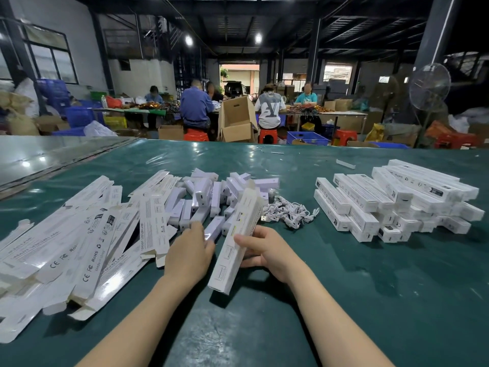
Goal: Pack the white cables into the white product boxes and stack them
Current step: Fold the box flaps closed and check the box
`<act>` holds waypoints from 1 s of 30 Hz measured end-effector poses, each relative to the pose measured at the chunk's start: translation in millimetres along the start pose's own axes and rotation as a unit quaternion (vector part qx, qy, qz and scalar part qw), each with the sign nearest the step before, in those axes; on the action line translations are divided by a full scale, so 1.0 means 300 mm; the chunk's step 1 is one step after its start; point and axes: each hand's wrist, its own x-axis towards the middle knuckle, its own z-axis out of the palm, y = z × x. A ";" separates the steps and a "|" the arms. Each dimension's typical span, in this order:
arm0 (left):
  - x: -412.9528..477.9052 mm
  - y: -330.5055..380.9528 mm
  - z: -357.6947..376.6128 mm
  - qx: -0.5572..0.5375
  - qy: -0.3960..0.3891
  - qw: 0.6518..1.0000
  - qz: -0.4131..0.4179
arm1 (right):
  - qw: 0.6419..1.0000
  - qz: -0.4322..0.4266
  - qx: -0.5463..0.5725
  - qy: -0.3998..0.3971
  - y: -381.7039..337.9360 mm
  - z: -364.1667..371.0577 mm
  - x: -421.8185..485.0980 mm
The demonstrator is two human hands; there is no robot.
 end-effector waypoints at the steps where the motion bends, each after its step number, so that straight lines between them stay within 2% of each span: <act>1: -0.010 -0.004 -0.006 -0.058 0.011 0.998 -0.011 | 1.000 -0.003 -0.004 -0.005 0.002 0.000 -0.001; 3: -0.031 -0.009 -0.023 -0.204 0.013 0.979 -0.021 | 1.000 -0.015 0.019 -0.006 0.006 -0.003 0.002; 5: -0.053 0.004 -0.043 -0.326 -0.028 0.945 -0.010 | 0.998 -0.026 0.063 -0.015 0.007 -0.004 0.001; 9: -0.085 0.059 -0.052 -0.408 -0.120 0.905 0.015 | 0.990 -0.053 0.118 -0.055 0.007 0.010 -0.009; 12: -0.085 0.077 -0.054 -0.453 -0.158 0.877 0.027 | 0.992 -0.064 0.107 -0.035 0.013 0.017 -0.007; 14: -0.082 0.068 -0.057 -0.435 -0.185 0.881 0.026 | 0.993 -0.070 0.094 0.004 0.024 0.025 0.002; 16: -0.079 0.057 -0.068 -0.416 -0.179 0.891 -0.009 | 0.993 -0.080 0.074 0.049 0.033 0.031 0.010; 20: -0.045 -0.004 -0.106 -0.411 -0.076 0.905 -0.080 | 0.975 -0.100 0.054 0.189 0.028 -0.006 0.017; 22: -0.030 -0.041 -0.121 -0.402 -0.064 0.908 -0.097 | 0.961 -0.103 0.086 0.241 0.015 -0.038 0.008; 26: -0.034 -0.047 -0.115 -0.382 -0.107 0.914 -0.082 | 0.954 -0.099 0.146 0.241 -0.009 -0.084 -0.008; 28: -0.040 -0.043 -0.111 -0.348 -0.106 0.929 -0.071 | 0.955 -0.103 0.163 0.226 -0.012 -0.103 -0.014; 30: -0.043 -0.043 -0.113 -0.353 -0.100 0.927 -0.076 | 0.954 -0.117 0.142 0.239 -0.010 -0.123 -0.018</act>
